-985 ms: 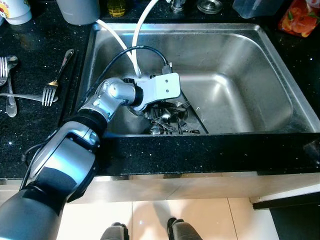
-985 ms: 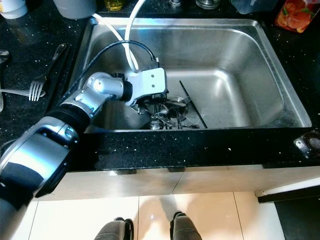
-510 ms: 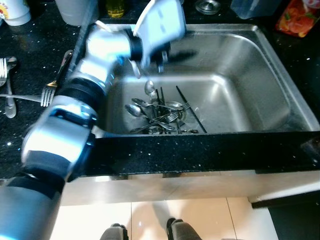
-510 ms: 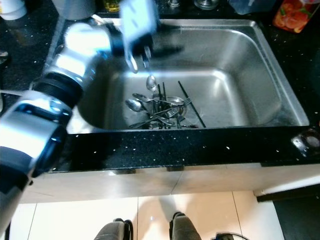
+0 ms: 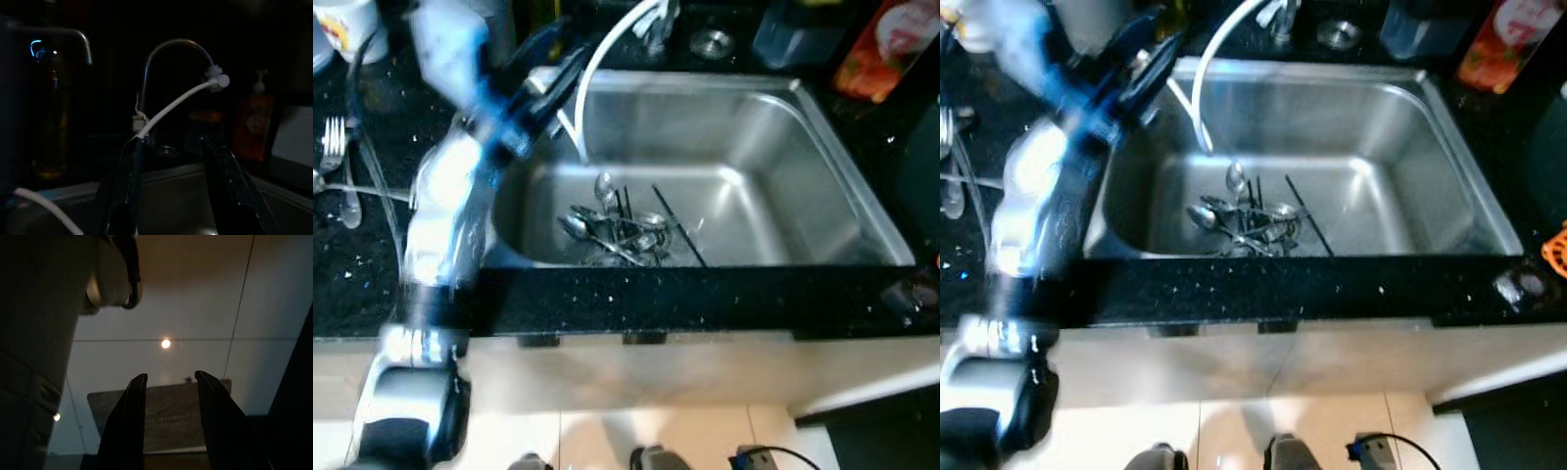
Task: Kitchen organization
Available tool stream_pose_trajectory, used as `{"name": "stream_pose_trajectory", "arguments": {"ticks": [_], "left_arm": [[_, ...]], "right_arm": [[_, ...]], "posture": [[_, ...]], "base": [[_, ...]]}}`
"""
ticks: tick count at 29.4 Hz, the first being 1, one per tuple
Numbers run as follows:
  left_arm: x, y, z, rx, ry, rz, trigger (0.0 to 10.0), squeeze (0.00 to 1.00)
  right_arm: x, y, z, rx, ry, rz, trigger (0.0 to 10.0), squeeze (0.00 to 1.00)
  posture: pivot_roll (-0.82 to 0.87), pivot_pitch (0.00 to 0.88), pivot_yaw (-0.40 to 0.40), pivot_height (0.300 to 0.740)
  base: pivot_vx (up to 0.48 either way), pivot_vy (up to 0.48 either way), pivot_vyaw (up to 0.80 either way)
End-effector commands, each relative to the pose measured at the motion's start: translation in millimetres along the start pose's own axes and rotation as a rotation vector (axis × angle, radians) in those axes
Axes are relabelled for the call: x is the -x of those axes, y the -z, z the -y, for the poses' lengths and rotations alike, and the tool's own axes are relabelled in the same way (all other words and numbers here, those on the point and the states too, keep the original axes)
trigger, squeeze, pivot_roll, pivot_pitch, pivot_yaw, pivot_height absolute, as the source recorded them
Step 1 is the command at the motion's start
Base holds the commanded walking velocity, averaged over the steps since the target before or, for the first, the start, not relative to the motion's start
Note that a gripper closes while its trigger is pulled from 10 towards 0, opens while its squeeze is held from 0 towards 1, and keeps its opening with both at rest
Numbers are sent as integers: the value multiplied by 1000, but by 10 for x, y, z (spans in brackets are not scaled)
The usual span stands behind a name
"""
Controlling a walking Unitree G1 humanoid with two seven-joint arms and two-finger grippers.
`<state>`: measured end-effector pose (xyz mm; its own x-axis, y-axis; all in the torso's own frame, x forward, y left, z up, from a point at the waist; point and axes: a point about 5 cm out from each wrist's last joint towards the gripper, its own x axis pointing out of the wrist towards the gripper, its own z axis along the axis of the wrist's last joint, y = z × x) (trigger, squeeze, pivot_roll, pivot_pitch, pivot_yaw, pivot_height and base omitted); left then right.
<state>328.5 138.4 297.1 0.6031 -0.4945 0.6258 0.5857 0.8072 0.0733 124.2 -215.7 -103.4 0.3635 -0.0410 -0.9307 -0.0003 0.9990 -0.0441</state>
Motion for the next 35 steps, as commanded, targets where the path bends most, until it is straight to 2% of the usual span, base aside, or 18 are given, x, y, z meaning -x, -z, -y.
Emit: {"name": "stream_pose_trajectory", "arguments": {"ticks": [1, 2, 3, 5, 6, 7, 12, 17, 18, 19, 23, 29, 31, 35], "left_arm": [[-4, -6, 121, 37, 29, 5, 10000, 0], [-4, -6, 121, 37, 29, 5, 10000, 0], [35, 0, 214, 75, 46, -6, 10000, 0], [35, 0, 214, 75, 46, -6, 10000, 0], [60, 2, 307, 87, 65, -26, 10000, 0], [78, 3, 384, 76, 83, -47, 10000, 0], [130, -63, 500, 40, 60, -97, 10000, 0], [228, -117, 505, -31, 2, -161, 10000, 0], [312, -80, 473, -78, -26, -208, 10000, 0], [312, -80, 473, -78, -26, -208, 10000, 0], [487, 53, 442, -144, -52, -304, 10000, 0], [541, 104, 439, -138, -88, -328, 10000, 0], [583, 149, 498, -135, -82, -367, 10000, 0], [586, 157, 516, -131, -78, -374, 10000, 0]], "right_arm": [[13, 118, 32, 0, 10, -40, 10000, 0], [13, 118, 32, 0, 10, -40, 10000, 0], [12, 95, 39, 4, 13, -36, 10000, 0], [12, 95, 39, 4, 13, -36, 10000, 0], [9, 64, 44, 8, 14, -30, 10000, 0], [7, 40, 46, 10, 15, -25, 10000, 0], [3, 27, 30, 18, 11, -24, 10000, 0], [3, 69, 9, 34, 7, -38, 10000, 0], [4, 82, 8, 42, 8, -43, 10000, 0], [4, 82, 8, 42, 8, -43, 10000, 0], [3, 63, 18, 59, 10, -44, 10000, 0], [-2, 19, 7, 81, 9, -40, 10000, 0], [-8, -21, -8, 90, 8, -33, 10000, 0], [-5, -4, 0, 90, 9, -35, 10000, 0]], "posture": [[91, 103, -62, 740], [91, 103, -62, 740], [98, 99, -59, 740], [98, 99, -59, 740], [110, 96, -56, 740], [114, 97, -56, 740], [133, 99, -59, 740], [145, 100, -63, 740], [148, 99, -64, 740], [148, 99, -64, 740], [156, 98, -75, 740], [162, 94, -88, 740], [163, 92, -87, 740], [161, 89, -83, 740]], "base": [[0, 0, 0], [0, 0, 0], [0, 0, 0], [0, 0, 0], [0, 0, 0], [0, 0, 0], [0, 0, 0], [0, 0, 0], [0, 0, 0], [0, 0, 0], [0, 0, 0], [-254, 0, 0], [-251, 0, 0], [-255, 0, 0]]}}
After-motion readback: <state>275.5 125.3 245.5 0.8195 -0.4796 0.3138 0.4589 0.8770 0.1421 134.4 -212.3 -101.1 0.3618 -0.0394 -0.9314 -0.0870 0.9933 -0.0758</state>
